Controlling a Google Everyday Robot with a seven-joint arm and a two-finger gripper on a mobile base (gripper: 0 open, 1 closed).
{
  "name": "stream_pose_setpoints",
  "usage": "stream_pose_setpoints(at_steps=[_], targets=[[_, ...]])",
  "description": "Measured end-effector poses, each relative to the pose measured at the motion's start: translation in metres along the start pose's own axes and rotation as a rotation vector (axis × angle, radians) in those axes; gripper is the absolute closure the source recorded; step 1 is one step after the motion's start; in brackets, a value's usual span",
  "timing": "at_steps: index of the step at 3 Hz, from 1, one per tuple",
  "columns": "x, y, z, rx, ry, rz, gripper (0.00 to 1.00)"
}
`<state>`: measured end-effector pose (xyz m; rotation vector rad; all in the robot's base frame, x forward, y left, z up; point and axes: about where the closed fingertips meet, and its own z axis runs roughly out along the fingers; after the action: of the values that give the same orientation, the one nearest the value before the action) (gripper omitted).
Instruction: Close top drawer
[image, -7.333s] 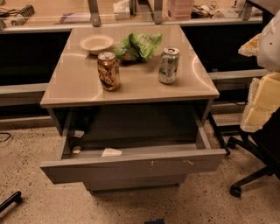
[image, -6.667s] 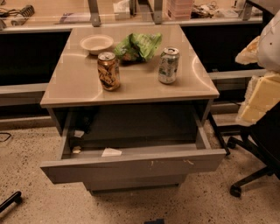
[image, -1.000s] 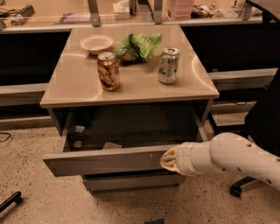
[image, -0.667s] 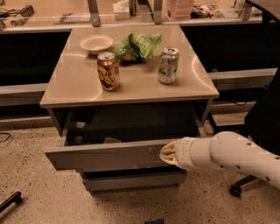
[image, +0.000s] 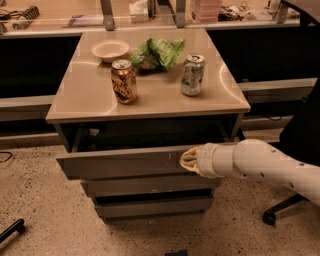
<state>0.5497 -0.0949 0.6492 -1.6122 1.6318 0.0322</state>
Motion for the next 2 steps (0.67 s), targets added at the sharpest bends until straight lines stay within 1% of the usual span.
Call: stream_pose_setpoints(at_steps=[1, 2], targets=[[0.001, -0.02, 0.015, 0.013, -0.002, -0.001, 1.0], [-0.005, -0.052, 0.036, 0.022, 0.002, -0.012, 1.0]])
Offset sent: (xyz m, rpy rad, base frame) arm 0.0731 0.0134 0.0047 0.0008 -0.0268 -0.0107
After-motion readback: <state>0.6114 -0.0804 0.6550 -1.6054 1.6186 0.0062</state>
